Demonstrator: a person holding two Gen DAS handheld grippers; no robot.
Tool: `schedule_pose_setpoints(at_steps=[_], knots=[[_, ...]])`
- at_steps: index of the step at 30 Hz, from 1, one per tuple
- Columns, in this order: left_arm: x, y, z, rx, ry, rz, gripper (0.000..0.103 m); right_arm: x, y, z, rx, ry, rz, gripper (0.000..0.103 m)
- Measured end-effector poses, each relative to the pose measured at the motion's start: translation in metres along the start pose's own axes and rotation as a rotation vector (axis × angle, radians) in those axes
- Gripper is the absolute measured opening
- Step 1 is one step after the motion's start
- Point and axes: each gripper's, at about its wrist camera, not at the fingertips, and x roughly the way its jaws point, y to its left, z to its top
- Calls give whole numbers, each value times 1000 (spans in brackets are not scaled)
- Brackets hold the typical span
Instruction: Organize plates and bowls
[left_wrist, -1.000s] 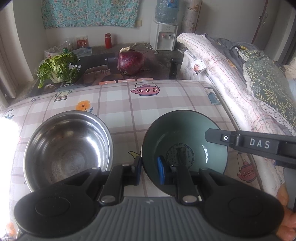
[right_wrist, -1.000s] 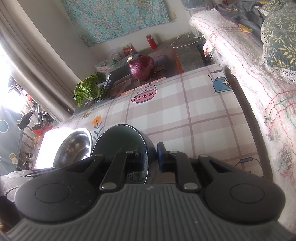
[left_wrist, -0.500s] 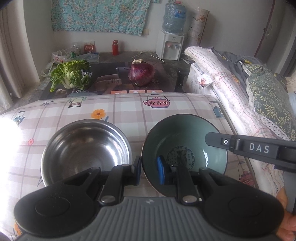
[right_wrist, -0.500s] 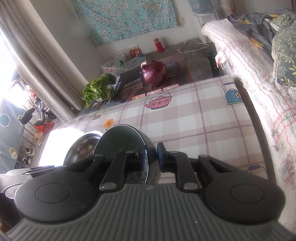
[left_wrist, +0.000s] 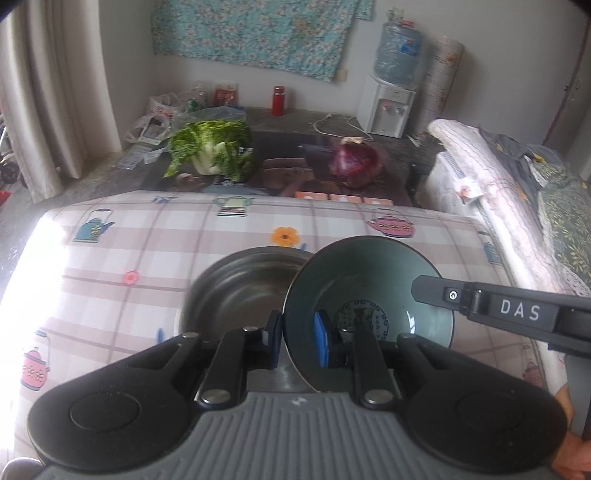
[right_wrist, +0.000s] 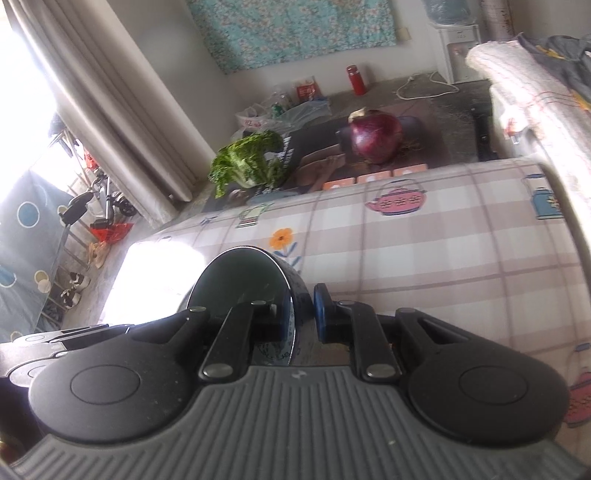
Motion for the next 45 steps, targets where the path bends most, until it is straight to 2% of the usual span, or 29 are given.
schedule_pose_setpoints(at_steps=[8,12,16,20,22,24,27,30,34,36,41,45], knots=[[22,37,0,-44,35,58,19,49,25,-8,9,69,36,13],[36,48,-4,-57,66,58,19,69,31,-16,0,101,21,13],[38,50,-6,-44,50,47,20,81,34,-20,-20,103,0,12],[34,48,-7,-37,38,31,21,85,40,-21,-66,87,-41,17],[28,48,-9,-29,18,31,24,84,42,-22,-81,70,-33,22],[22,48,-10,-23,-4,22,31,79,45,-21,-93,42,-24,30],[11,51,-10,-26,-36,16,35,72,50,-19,-108,-8,-19,39],[0,56,-10,-37,-65,9,37,64,51,-16,-99,-42,-17,41],[-14,70,-15,-50,-61,20,37,44,52,-18,-89,-36,6,41],[-24,81,-21,-58,-57,23,41,32,53,-24,-94,-20,26,41],[-63,122,-47,-94,-98,28,61,8,62,-49,-101,49,98,41],[-95,163,-76,-144,-147,72,76,14,73,-67,-94,125,116,37]])
